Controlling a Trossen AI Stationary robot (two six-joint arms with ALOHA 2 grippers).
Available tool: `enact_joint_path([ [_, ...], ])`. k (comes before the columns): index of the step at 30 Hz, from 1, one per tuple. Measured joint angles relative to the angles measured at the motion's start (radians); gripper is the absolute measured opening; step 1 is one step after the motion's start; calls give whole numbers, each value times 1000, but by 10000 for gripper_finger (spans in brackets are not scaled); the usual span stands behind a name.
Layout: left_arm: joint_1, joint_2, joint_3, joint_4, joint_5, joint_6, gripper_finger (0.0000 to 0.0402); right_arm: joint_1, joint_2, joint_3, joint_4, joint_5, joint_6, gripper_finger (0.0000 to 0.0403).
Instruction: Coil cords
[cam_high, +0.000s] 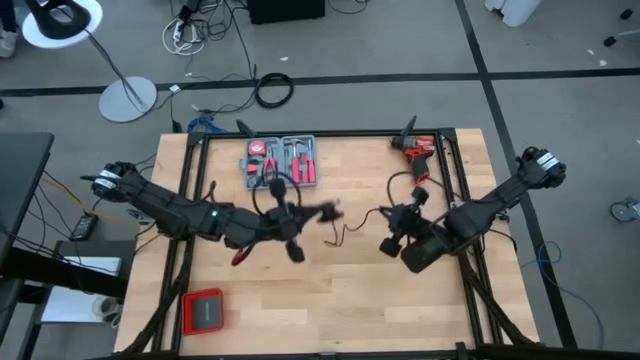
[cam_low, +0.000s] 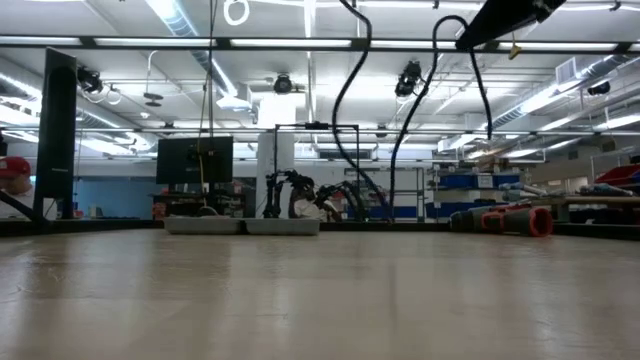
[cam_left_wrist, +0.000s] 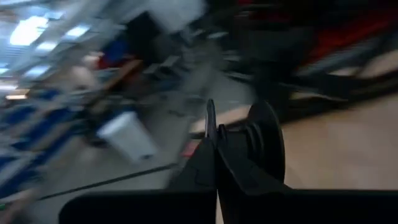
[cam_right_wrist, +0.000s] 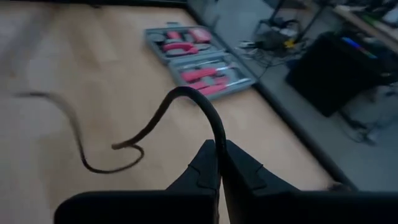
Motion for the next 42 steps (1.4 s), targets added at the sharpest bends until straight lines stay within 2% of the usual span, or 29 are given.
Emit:
enact_joint_path([
  [6,63,0,0,28,-157,201,0,28,61,0,248,-120,-147,4],
  [11,129,0,0,-146,-233,304,0,71,66,0,405,-236,-265,4],
  [17,182,0,0,-404,-303,305,0,133,-10,0,416,-251,-279,4],
  [25,196,0,0,-594,-440,300,0,224,-136,0,401,-198,-291,4],
  [33,223,0,0,-611,-503,194,0,312,-202,0,445,-196,-301,4],
  [38,270,0,0,-595,-526,169,0,344,-194,0,503,-288,-292,4],
  [42,298,0,0,-554,-495,128,0,349,-162,0,555,-309,-292,4],
])
